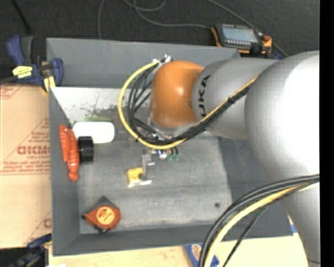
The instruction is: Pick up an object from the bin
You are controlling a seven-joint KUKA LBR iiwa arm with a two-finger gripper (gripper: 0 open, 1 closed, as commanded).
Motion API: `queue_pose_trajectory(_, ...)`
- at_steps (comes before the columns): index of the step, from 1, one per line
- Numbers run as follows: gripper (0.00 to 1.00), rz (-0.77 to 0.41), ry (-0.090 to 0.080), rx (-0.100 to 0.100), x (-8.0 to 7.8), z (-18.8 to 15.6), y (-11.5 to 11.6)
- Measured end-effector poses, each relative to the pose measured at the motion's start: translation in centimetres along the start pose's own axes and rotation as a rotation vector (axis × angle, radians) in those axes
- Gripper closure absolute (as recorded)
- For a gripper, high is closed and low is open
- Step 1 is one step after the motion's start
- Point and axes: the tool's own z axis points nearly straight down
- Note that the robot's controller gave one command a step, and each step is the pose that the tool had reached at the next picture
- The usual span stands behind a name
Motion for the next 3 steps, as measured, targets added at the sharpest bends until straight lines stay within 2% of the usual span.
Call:
queue_pose_trajectory(1,0.0,-0.073,0.002,0.0,2.5,1.0,-1.6)
queue_pose_trajectory(2,0.0,-0.074,0.0,-0.001,3.7,1.0,-2.3)
queue_pose_trajectory(3,0.0,-0.215,0.004,0.003,3.2,1.3,-0.4)
